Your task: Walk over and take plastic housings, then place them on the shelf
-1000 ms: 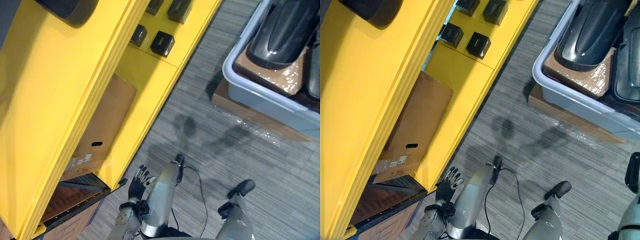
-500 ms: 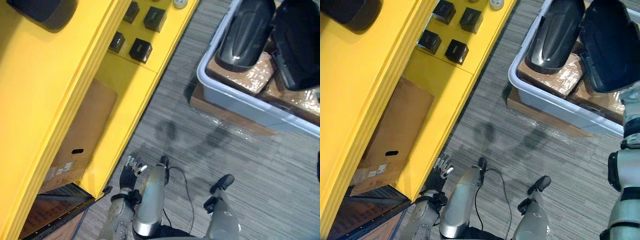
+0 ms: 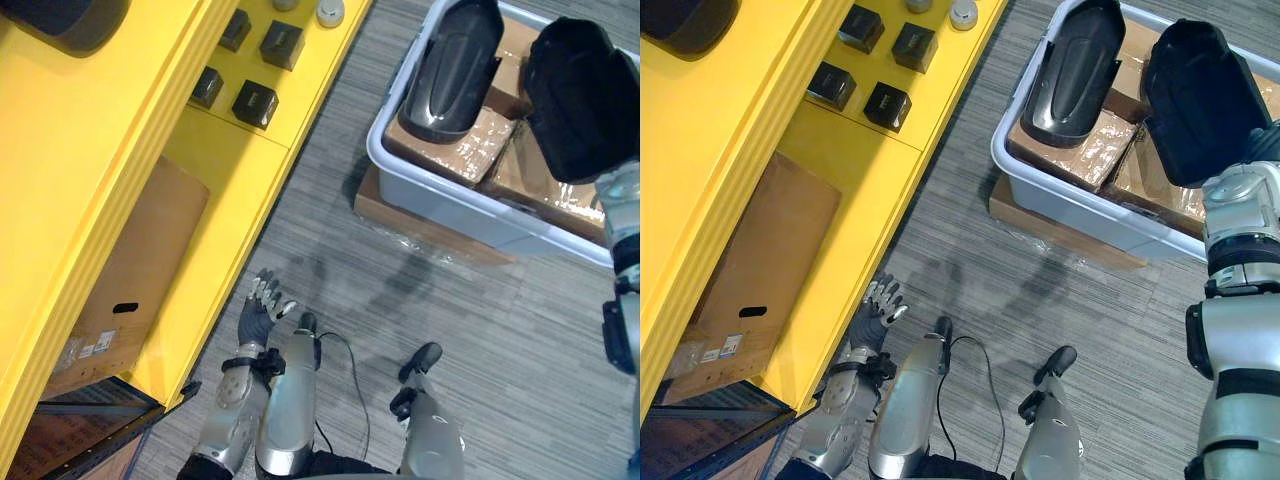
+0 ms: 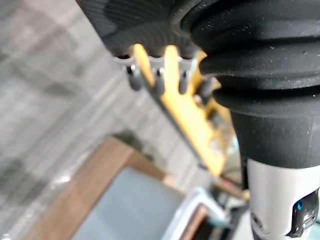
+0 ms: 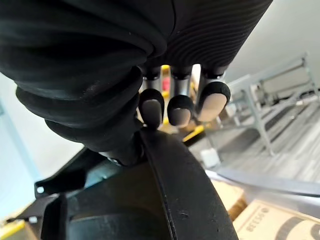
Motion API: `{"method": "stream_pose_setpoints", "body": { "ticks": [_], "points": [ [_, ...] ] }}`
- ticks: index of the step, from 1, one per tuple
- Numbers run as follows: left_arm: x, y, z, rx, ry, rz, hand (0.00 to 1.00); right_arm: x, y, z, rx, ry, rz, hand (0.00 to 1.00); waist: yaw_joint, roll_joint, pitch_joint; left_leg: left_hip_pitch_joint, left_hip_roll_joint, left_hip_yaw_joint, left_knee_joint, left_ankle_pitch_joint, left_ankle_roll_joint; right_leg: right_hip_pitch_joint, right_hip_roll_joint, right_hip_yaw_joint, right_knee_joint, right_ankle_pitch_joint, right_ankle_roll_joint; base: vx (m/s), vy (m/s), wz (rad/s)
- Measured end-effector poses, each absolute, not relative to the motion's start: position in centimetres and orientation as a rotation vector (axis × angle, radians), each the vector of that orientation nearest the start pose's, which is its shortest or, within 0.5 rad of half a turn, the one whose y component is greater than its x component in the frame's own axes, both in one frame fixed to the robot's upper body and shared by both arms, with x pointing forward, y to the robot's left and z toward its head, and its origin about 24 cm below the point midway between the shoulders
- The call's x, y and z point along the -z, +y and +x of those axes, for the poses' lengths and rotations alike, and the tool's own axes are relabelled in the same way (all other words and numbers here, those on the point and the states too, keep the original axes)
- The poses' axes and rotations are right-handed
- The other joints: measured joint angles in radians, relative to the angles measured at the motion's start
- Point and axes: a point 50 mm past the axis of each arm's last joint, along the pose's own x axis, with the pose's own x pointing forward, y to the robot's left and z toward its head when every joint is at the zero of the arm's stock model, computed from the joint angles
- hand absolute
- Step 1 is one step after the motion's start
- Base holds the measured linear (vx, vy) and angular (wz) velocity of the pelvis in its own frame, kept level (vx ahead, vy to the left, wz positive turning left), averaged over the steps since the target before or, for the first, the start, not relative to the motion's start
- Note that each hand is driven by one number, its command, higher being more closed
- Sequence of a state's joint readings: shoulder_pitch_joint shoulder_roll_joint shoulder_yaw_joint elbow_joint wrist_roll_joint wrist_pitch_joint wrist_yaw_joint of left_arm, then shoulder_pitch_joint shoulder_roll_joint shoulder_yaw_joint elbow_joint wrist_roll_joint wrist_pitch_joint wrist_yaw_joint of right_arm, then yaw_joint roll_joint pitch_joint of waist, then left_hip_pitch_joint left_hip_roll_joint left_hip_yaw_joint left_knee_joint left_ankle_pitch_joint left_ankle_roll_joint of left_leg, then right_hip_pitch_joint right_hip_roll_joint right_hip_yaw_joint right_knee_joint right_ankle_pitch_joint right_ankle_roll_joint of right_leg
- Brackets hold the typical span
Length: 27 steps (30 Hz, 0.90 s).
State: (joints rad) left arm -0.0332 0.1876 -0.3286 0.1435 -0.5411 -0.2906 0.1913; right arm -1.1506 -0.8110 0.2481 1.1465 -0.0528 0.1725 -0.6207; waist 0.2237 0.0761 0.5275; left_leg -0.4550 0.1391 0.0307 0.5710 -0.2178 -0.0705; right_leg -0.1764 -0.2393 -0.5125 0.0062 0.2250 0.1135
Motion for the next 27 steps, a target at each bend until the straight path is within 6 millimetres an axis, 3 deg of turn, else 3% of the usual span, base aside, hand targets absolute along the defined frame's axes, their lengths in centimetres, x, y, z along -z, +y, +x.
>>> {"method": "stream_pose_setpoints", "body": {
  "ticks": [8,12,14,16,19,25,27],
  "points": [
    [-7.1,9.9,28.3,0.222,-0.132,-0.377,0.0,-26.1,-33.1,37.2,1.007,-0.159,-0.753,1.0,-0.028,-0.037,-0.004,0.005,0.015,0.01,0.014,0.0,0.0,-0.002,0.012,0.022,0.001,0.008,-0.01,-0.04,0.073,-0.06],
    [-8.2,7.9,31.5,0.299,-0.067,-0.393,0.0,-28.5,-30.0,38.4,0.945,-0.282,-0.719,1.0,-0.052,-0.069,-0.012,-0.002,0.03,0.042,0.027,-0.003,0.001,-0.033,0.019,0.056,0.001,0.022,-0.03,-0.09,0.064,-0.26],
    [-8.5,7.2,32.8,0.305,-0.035,-0.404,0.0,-29.0,-29.3,38.5,0.936,-0.321,-0.707,1.0,-0.059,-0.072,-0.012,-0.003,0.037,0.053,0.036,-0.009,0.003,-0.035,0.021,0.068,0.001,0.018,-0.038,-0.09,0.07,-0.24],
    [-9.3,6.9,34.0,0.31,-0.017,-0.421,0.0,-29.3,-27.6,38.9,0.899,-0.385,-0.686,1.0,-0.077,-0.092,-0.021,-0.002,0.044,0.073,0.042,-0.012,0.005,-0.05,0.024,0.085,-0.001,0.015,-0.063,-0.11,0.08,-0.32],
    [-11.6,6.4,35.5,0.329,-0.056,-0.422,0.0,-30.5,-25.3,39.1,0.856,-0.498,-0.695,1.0,-0.108,-0.125,-0.02,0.0,0.058,0.096,0.048,-0.014,0.002,-0.066,0.034,0.113,-0.009,0.024,-0.079,-0.08,0.052,-0.28],
    [-13.4,6.3,36.7,0.341,-0.068,-0.508,0.0,-32.6,-21.1,38.8,0.737,-0.714,-0.715,1.0,-0.141,-0.142,-0.023,0.054,0.086,0.148,0.03,-0.019,-0.006,-0.062,0.054,0.161,-0.017,0.054,-0.058,-0.02,0.022,-0.29],
    [-13.9,6.2,36.8,0.368,-0.082,-0.565,0.0,-33.1,-19.1,38.5,0.676,-0.807,-0.703,1.0,-0.175,-0.146,-0.022,0.102,0.094,0.171,0.013,-0.021,-0.011,-0.034,0.058,0.167,-0.021,0.055,-0.057,0.0,0.023,-0.23]
  ]
}}
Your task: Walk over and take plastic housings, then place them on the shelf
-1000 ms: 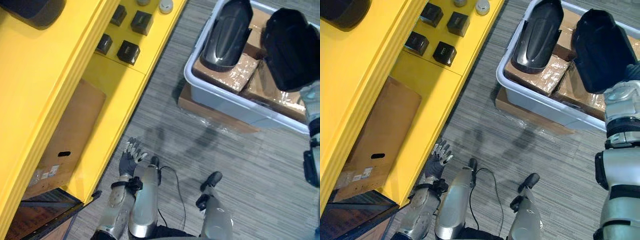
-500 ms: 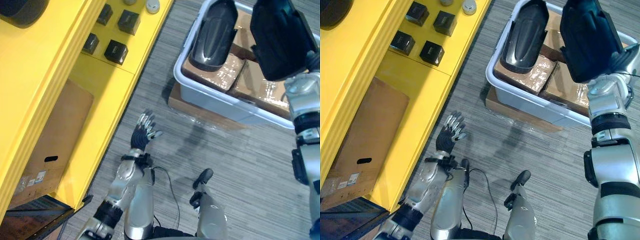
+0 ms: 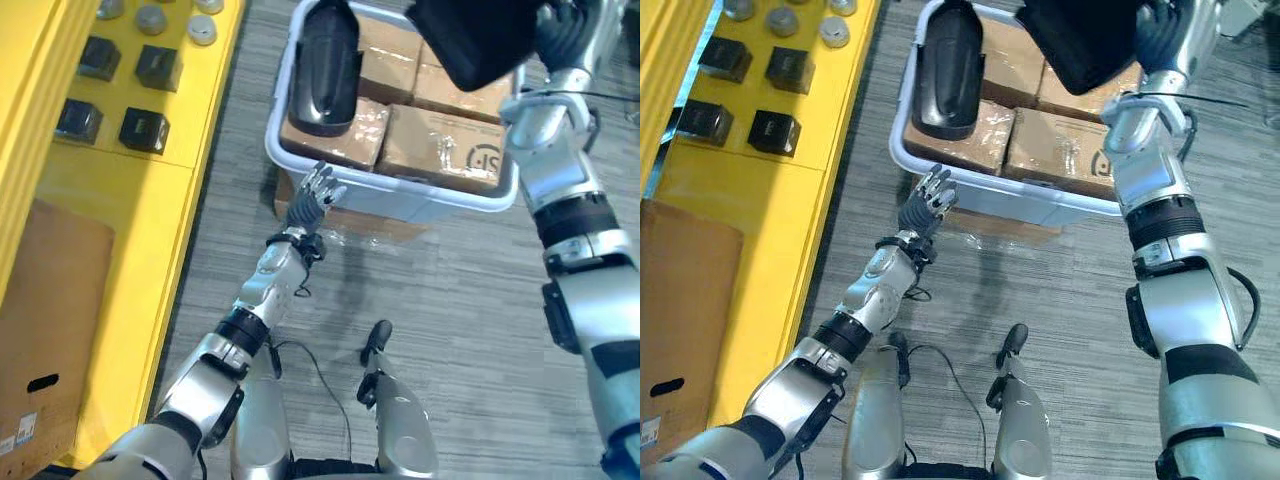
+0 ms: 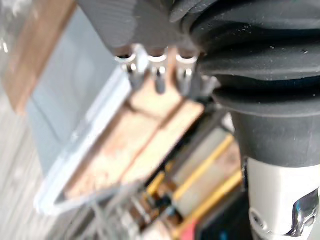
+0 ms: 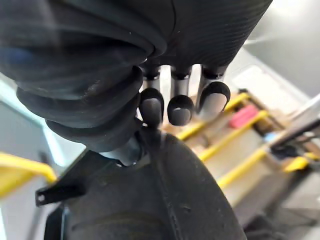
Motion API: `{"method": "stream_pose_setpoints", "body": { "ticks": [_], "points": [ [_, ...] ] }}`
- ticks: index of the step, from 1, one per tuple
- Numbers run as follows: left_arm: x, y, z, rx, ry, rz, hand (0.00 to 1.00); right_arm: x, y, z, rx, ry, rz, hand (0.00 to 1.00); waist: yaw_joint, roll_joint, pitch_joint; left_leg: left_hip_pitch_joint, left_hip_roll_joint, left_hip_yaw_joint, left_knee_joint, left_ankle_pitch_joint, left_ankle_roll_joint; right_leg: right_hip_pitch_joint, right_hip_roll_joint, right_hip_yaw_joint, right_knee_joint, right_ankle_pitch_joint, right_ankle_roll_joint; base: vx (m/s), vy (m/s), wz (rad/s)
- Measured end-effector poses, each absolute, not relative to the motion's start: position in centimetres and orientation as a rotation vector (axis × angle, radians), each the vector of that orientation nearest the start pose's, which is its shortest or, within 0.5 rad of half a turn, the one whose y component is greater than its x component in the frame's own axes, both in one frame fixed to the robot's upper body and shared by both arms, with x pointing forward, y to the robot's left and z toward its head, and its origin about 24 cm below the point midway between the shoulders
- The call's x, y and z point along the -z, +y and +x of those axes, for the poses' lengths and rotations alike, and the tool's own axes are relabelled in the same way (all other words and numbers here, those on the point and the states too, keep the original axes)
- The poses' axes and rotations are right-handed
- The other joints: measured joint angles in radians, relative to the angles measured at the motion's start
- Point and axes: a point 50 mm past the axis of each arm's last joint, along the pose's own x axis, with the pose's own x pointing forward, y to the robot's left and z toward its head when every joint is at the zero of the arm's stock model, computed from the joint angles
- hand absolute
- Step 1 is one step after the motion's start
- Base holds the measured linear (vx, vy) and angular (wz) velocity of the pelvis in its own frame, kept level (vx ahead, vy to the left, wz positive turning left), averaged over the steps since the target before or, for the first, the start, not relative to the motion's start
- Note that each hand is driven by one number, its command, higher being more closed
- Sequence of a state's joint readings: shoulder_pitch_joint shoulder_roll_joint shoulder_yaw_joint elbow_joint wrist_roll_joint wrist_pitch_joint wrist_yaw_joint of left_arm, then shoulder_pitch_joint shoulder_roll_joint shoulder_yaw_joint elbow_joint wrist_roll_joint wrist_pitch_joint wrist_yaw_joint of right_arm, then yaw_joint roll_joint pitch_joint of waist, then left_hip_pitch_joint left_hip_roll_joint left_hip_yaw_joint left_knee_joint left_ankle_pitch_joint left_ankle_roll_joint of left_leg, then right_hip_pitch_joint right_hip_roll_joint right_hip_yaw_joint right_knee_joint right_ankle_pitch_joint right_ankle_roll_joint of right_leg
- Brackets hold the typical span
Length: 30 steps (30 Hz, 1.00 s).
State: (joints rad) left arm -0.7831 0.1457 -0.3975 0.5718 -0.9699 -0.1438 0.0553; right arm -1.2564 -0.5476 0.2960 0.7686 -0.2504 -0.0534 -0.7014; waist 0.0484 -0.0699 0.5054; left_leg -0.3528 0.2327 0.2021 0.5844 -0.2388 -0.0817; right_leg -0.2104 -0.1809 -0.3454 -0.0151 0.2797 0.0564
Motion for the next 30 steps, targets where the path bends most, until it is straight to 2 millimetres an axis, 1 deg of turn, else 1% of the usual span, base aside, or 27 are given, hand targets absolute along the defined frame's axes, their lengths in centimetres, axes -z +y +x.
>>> {"method": "stream_pose_setpoints", "body": {
  "ticks": [3,6,9,12,13,15,19,22,23,24,25,27,29,30],
  "points": [
    [-14.5,5.9,36.8,0.371,-0.111,-0.589,0.0,-32.3,-18.0,37.8,0.618,-0.877,-0.699,1.0,-0.01,-0.008,-0.001,0.056,0.002,0.027,-0.026,-0.002,-0.003,0.033,0.002,0.02,-0.016,0.0,0.0,-0.01,0.027,-0.23],
    [-15.2,5.9,36.9,0.367,-0.157,-0.607,0.0,-29.9,-16.5,37.3,0.523,-0.915,-0.69,1.0,-0.032,-0.013,-0.004,0.111,0.002,0.039,-0.064,0.007,-0.019,0.072,0.008,0.022,-0.035,-0.004,-0.003,-0.01,0.015,-0.11],
    [-15.7,5.7,36.7,0.38,-0.182,-0.615,0.0,-28.0,-15.2,37.2,0.446,-0.903,-0.69,1.0,-0.037,-0.03,-0.016,0.143,0.0,0.061,-0.108,0.021,-0.033,0.074,0.013,0.036,-0.046,-0.005,-0.003,0.0,-0.006,-0.16],
    [-16.2,4.9,36.4,0.403,-0.201,-0.631,0.0,-26.4,-14.8,37.3,0.395,-0.88,-0.711,1.0,-0.041,-0.031,-0.017,0.174,0.0,0.07,-0.14,0.034,-0.042,0.087,0.019,0.042,-0.05,-0.005,-0.003,0.04,-0.006,-0.07],
    [-16.3,4.7,36.3,0.403,-0.206,-0.632,0.0,-25.6,-14.5,37.3,0.374,-0.859,-0.711,1.0,-0.047,-0.031,-0.017,0.194,0.0,0.073,-0.155,0.039,-0.045,0.102,0.021,0.042,-0.056,-0.005,-0.003,0.07,0.004,-0.02],
    [-16.2,4.7,36.3,0.378,-0.204,-0.639,0.0,-24.5,-14.0,37.2,0.356,-0.843,-0.697,1.0,-0.057,-0.029,-0.034,0.213,-0.003,0.082,-0.178,0.044,-0.049,0.109,0.023,0.043,-0.064,-0.005,-0.003,0.08,0.009,-0.05],
    [-16.2,4.8,36.3,0.353,-0.204,-0.646,0.0,-23.7,-13.5,36.6,0.334,-0.843,-0.672,1.0,-0.062,-0.027,-0.055,0.233,-0.01,0.086,-0.216,0.062,-0.052,0.11,0.023,0.041,-0.064,-0.005,-0.003,0.05,0.012,-0.01],
    [-15.5,5.1,36.2,0.313,-0.184,-0.636,0.0,-21.9,-13.0,36.5,0.311,-0.8,-0.65,1.0,-0.062,-0.023,-0.096,0.253,-0.018,0.087,-0.265,0.084,-0.055,0.111,0.022,0.037,-0.065,-0.005,-0.003,0.05,0.007,0.03],
    [-15.0,5.2,36.1,0.288,-0.172,-0.619,0.0,-20.8,-12.8,36.4,0.3,-0.771,-0.642,1.0,-0.062,-0.02,-0.12,0.264,-0.021,0.086,-0.286,0.094,-0.058,0.113,0.022,0.03,-0.065,-0.005,-0.003,0.04,0.005,0.05],
    [-14.8,5.2,36.1,0.276,-0.164,-0.617,0.0,-20.5,-12.7,36.3,0.295,-0.761,-0.638,1.0,-0.062,-0.018,-0.13,0.27,-0.022,0.086,-0.295,0.097,-0.059,0.115,0.022,0.027,-0.065,-0.005,-0.003,0.06,0.01,0.05],
    [-14.3,5.1,35.9,0.259,-0.15,-0.599,0.0,-19.7,-12.3,36.2,0.28,-0.744,-0.634,1.0,-0.062,-0.014,-0.144,0.286,-0.026,0.085,-0.31,0.103,-0.058,0.126,0.02,0.022,-0.065,-0.005,-0.003,0.04,0.012,0.04],
    [-13.4,5.1,35.7,0.232,-0.121,-0.577,0.0,-18.7,-12.1,35.9,0.264,-0.722,-0.633,1.0,-0.062,-0.004,-0.167,0.311,-0.029,0.086,-0.327,0.106,-0.059,0.142,0.019,0.021,-0.066,-0.005,-0.004,0.02,0.009,0.02],
    [-12.4,5.2,35.5,0.214,-0.088,-0.538,0.0,-17.8,-11.6,35.6,0.24,-0.707,-0.634,1.0,-0.061,-0.003,-0.202,0.319,-0.039,0.092,-0.339,0.111,-0.057,0.142,0.011,0.02,-0.067,-0.009,-0.007,0.0,0.039,-0.05],
    [-12.2,5.2,35.4,0.21,-0.079,-0.519,0.0,-17.7,-11.4,35.4,0.235,-0.708,-0.624,1.0,-0.061,-0.007,-0.211,0.32,-0.044,0.095,-0.339,0.111,-0.056,0.143,0.005,0.02,-0.067,-0.018,-0.004,-0.03,0.026,-0.05]
  ]
}}
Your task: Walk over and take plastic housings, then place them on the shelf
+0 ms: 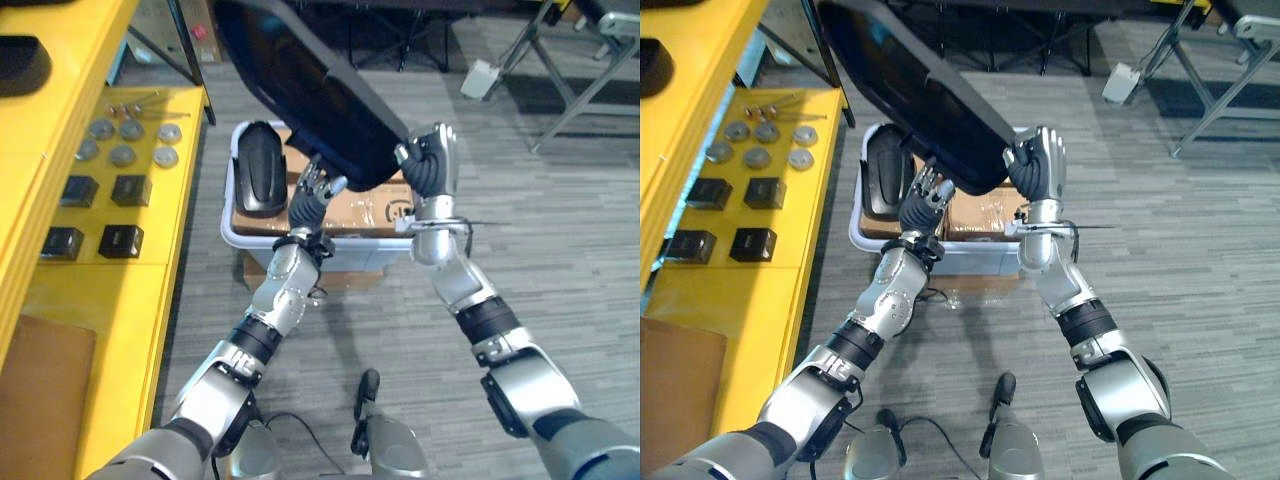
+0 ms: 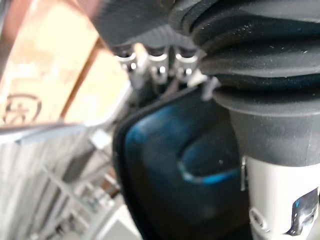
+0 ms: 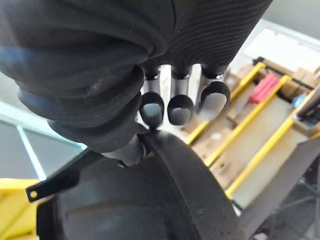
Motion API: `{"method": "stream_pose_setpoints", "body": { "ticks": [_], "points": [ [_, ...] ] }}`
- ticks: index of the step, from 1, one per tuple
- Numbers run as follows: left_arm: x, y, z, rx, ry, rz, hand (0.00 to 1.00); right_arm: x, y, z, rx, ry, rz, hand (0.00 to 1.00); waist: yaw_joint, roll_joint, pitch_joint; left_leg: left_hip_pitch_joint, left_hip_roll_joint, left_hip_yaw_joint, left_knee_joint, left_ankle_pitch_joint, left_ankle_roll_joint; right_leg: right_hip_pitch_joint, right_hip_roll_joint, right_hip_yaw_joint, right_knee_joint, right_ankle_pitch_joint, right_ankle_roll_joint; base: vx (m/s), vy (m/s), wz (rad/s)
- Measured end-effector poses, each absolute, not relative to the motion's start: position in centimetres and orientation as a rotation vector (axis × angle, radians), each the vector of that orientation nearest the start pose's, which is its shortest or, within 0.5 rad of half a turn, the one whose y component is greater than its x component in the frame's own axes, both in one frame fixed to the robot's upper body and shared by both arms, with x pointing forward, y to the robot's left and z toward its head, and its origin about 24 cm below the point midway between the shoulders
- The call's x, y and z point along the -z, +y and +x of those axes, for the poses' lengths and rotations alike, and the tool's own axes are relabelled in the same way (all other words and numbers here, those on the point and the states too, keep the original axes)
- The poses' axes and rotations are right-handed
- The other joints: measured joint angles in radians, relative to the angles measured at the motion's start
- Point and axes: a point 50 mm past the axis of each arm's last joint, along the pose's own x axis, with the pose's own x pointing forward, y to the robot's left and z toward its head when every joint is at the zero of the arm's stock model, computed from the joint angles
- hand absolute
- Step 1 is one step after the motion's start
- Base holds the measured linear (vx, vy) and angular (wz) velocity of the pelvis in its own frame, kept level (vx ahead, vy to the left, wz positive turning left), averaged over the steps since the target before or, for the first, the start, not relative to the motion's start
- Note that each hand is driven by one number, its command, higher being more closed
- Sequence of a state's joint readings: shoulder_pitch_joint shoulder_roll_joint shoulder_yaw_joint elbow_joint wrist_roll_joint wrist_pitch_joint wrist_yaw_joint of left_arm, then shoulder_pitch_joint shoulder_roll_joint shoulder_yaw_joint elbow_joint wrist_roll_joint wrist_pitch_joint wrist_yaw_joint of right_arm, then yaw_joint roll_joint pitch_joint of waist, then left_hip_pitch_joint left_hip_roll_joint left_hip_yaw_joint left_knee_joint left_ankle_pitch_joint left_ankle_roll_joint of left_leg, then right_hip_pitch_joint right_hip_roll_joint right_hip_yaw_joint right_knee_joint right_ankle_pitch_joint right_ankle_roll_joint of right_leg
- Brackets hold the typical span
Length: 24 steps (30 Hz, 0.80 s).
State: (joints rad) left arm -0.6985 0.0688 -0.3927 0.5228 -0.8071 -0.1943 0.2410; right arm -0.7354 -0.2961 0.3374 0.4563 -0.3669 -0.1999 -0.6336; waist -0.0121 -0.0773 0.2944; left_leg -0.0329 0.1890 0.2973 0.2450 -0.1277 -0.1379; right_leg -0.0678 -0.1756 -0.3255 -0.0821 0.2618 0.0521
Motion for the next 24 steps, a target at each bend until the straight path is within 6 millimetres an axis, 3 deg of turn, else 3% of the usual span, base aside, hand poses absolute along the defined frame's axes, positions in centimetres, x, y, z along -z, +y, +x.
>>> {"method": "stream_pose_setpoints", "body": {
  "ticks": [8,17,24],
  "points": [
    [-10.0,5.2,35.0,0.188,0.002,-0.454,0.0,-16.2,-9.2,34.3,0.147,-0.703,-0.593,1.0,-0.001,-0.007,-0.039,0.035,-0.009,0.004,-0.07,0.041,-0.013,0.001,0.0,-0.007,-0.007,-0.031,0.002,-0.02,-0.014,-0.01],
    [-8.9,5.1,35.0,0.17,0.043,-0.421,0.0,-15.1,-8.9,33.8,0.121,-0.659,-0.559,1.0,-0.001,-0.024,-0.074,0.053,-0.011,0.0,-0.084,0.042,-0.013,0.018,0.001,-0.009,0.0,-0.017,0.008,0.06,0.021,0.02],
    [-8.2,5.4,34.5,0.094,0.046,-0.529,0.0,-14.0,-8.2,32.9,0.088,-0.62,-0.495,1.0,-0.001,-0.034,-0.082,0.07,-0.012,0.006,-0.087,0.042,-0.013,0.029,0.001,-0.002,0.0,-0.018,0.009,0.0,0.011,-0.02]
  ]
}}
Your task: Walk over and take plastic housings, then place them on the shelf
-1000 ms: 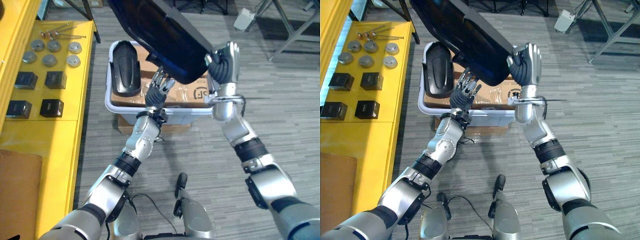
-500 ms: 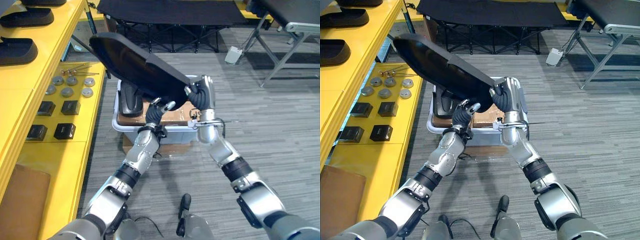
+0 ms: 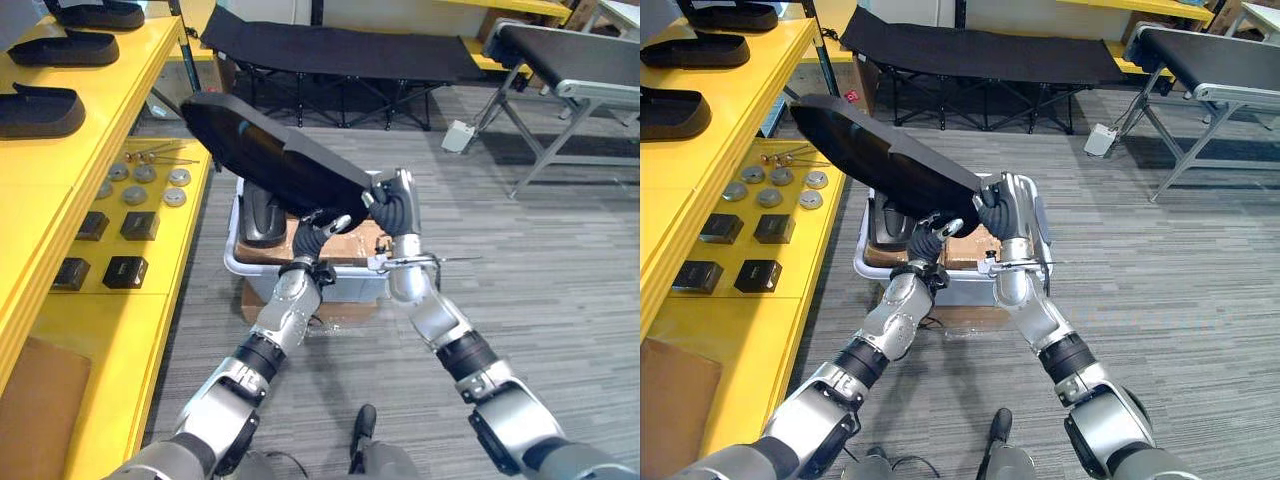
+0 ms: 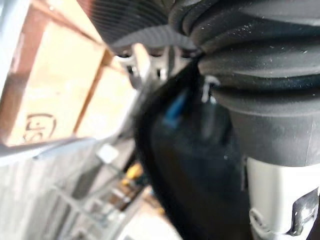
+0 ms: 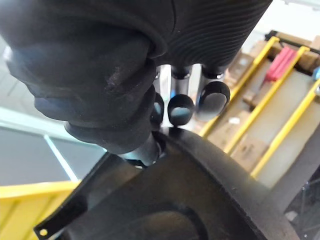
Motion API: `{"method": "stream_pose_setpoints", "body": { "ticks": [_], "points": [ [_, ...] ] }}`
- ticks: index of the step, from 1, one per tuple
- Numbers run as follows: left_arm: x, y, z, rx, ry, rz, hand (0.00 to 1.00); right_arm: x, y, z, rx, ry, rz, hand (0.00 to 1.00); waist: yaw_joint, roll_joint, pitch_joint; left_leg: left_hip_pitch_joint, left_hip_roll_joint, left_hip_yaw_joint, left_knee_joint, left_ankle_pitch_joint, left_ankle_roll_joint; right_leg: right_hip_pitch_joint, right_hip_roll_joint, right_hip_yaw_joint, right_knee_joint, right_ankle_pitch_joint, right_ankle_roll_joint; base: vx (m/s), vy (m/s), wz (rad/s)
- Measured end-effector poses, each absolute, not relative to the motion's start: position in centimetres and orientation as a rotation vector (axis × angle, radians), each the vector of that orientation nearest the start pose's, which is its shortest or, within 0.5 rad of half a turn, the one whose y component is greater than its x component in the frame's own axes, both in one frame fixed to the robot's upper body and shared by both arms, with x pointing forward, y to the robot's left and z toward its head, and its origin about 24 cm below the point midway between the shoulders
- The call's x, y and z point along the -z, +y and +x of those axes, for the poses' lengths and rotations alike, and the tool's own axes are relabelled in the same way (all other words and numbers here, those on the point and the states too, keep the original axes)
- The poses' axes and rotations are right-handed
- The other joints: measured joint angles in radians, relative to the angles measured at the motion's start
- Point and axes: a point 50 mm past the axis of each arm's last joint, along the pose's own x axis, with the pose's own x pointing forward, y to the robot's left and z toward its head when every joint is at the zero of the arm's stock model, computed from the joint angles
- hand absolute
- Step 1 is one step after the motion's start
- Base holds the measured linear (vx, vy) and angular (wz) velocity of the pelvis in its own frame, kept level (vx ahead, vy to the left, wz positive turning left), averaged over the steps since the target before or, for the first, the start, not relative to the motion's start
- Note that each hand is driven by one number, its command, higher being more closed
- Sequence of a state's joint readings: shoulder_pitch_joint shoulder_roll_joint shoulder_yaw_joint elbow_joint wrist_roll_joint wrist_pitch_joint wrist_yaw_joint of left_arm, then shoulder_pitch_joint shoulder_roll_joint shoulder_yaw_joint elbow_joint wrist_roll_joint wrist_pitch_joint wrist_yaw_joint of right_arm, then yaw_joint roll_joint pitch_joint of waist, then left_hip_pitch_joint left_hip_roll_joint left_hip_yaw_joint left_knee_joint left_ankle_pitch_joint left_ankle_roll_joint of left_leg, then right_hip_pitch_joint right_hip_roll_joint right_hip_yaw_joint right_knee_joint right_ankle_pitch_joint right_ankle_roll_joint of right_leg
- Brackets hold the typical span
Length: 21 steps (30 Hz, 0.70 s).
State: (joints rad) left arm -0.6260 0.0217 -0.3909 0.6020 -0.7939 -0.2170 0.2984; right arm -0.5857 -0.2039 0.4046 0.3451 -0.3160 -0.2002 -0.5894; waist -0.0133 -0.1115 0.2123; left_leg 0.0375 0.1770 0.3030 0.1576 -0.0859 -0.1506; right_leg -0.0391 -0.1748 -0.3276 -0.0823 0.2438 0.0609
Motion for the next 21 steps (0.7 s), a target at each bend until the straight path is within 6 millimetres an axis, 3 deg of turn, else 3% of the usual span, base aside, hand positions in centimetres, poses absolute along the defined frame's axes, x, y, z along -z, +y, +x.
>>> {"method": "stream_pose_setpoints", "body": {
  "ticks": [4,10,11,21],
  "points": [
    [-8.3,5.2,34.3,0.037,0.047,-0.662,0.0,-13.1,-8.4,32.3,0.086,-0.588,-0.473,1.0,0.0,0.0,0.0,0.006,-0.002,0.001,-0.01,0.001,-0.002,0.001,-0.001,0.0,-0.001,-0.01,0.006,0.0,0.0,-0.01],
    [-8.5,6.7,34.6,-0.112,0.021,-0.888,0.0,-11.1,-8.7,31.5,0.088,-0.514,-0.451,1.0,-0.003,0.003,-0.002,0.013,-0.001,0.006,-0.014,0.001,-0.003,0.002,0.0,0.0,0.0,-0.01,0.004,0.0,0.001,-0.02],
    [-8.4,7.1,34.7,-0.135,0.02,-0.919,1.0,-10.8,-8.7,31.4,0.088,-0.504,-0.448,1.0,-0.003,0.002,-0.002,0.013,-0.001,0.005,-0.014,0.001,-0.002,0.003,0.0,-0.001,0.0,-0.009,0.005,0.03,0.016,0.03],
    [-8.0,8.4,34.6,-0.234,0.001,-1.058,1.0,-10.3,-7.4,30.1,0.067,-0.491,-0.381,1.0,-0.003,-0.005,-0.016,0.012,-0.005,-0.003,-0.014,-0.001,0.001,0.009,-0.003,-0.002,0.0,-0.007,0.007,0.02,0.011,0.02]
  ]
}}
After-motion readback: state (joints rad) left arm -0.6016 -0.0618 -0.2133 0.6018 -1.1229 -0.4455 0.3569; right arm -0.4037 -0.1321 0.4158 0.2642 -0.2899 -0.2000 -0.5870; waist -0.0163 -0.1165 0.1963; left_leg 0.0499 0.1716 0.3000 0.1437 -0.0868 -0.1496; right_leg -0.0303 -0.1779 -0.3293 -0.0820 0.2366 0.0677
